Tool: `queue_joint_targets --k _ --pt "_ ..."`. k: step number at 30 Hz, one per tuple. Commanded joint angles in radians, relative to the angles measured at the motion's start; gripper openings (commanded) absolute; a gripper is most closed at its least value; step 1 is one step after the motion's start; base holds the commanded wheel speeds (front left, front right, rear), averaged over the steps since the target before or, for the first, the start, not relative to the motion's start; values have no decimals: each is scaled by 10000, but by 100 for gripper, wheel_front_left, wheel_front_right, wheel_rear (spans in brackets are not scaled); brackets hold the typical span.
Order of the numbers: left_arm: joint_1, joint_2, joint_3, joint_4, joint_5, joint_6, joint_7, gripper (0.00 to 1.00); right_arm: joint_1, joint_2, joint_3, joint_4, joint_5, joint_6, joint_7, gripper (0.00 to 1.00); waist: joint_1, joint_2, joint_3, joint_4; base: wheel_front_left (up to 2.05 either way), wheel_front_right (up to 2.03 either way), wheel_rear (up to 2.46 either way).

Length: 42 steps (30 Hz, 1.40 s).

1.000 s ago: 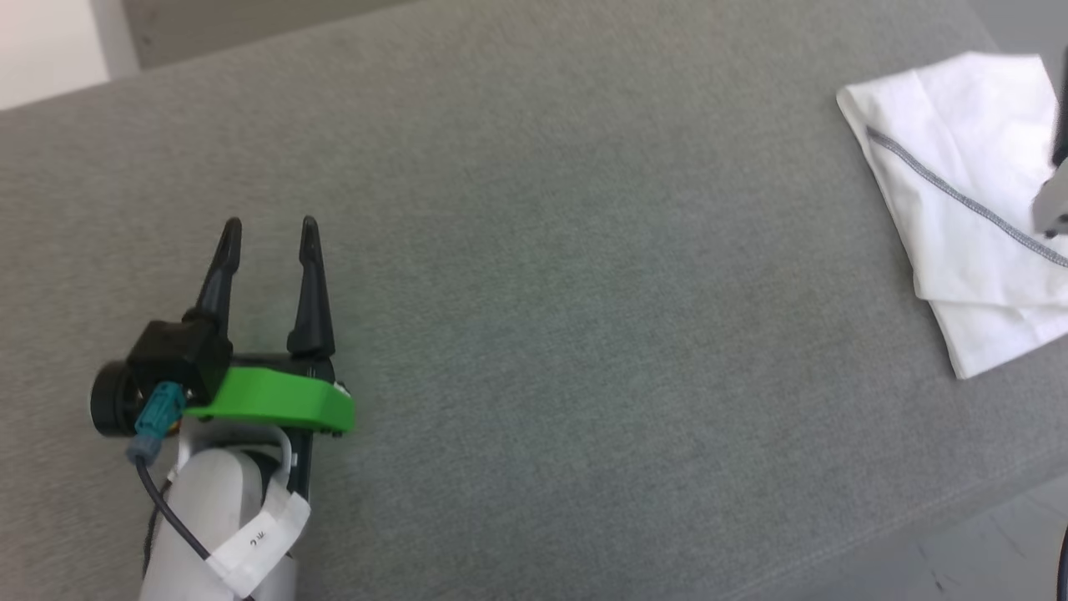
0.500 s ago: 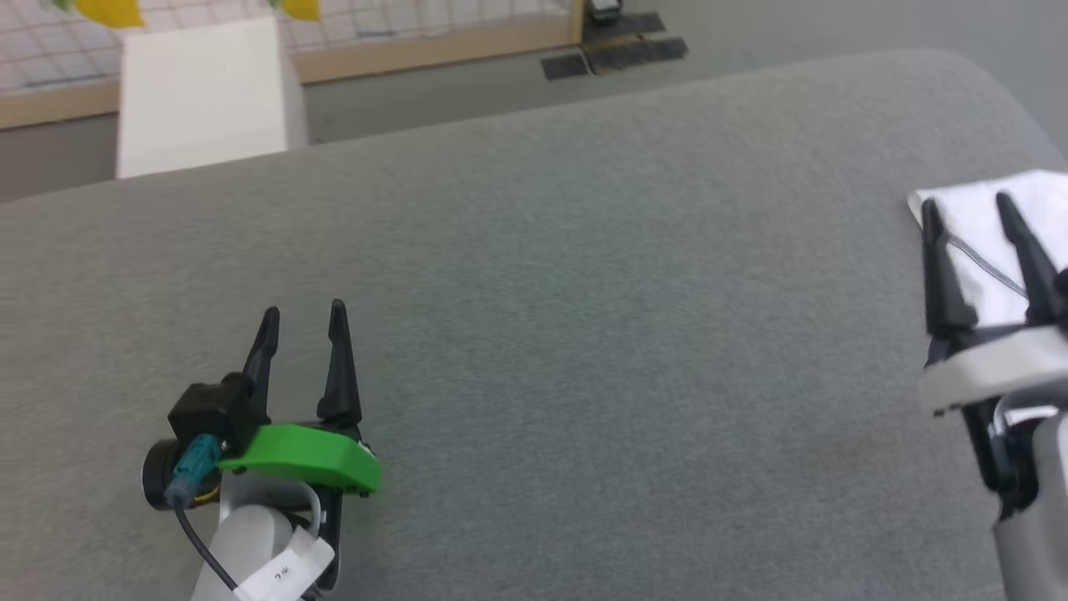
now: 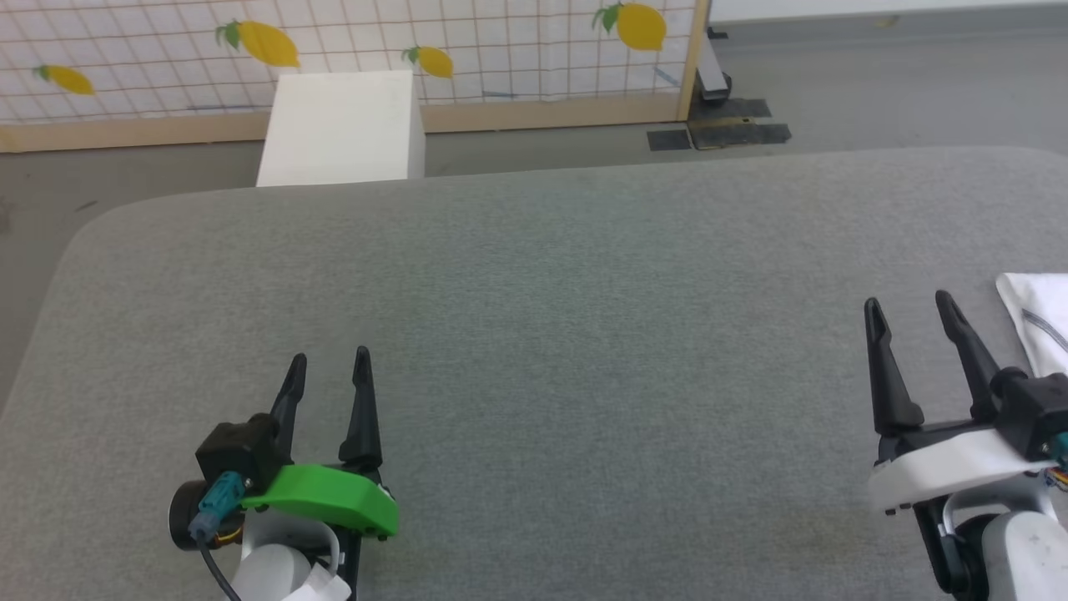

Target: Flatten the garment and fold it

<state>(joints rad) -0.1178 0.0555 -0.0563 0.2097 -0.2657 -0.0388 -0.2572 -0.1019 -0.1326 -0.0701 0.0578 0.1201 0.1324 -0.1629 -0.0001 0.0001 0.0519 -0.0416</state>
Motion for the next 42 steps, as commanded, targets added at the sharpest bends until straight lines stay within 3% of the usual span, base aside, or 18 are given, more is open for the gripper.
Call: queue_joint_targets --k 1,10,24,25,42 --pt "126 -43 -56 15 -27 -26 -44 100 198 106 -33 -26 -114 -17 -26 100 1 -1 -147 229 0 0 0" --pt "152 -51 -354 45 -208 89 -45 100 879 627 -303 -287 -596 -17 -129 100 1 -1 -156 372 0 0 0" --pt "229 -52 -572 65 -395 254 -45 100 1303 813 -432 -542 -571 -17 9 100 1 -1 -280 339 0 0 0" --pt "105 -17 -564 52 -319 219 8 0 1195 781 -414 -485 -582 0 -10 0 1 -1 -279 336 0 0 0" --pt "100 -17 -564 49 -318 219 9 0 1194 777 -407 -478 -582 0 -11 0 1 -1 -283 334 0 0 0"
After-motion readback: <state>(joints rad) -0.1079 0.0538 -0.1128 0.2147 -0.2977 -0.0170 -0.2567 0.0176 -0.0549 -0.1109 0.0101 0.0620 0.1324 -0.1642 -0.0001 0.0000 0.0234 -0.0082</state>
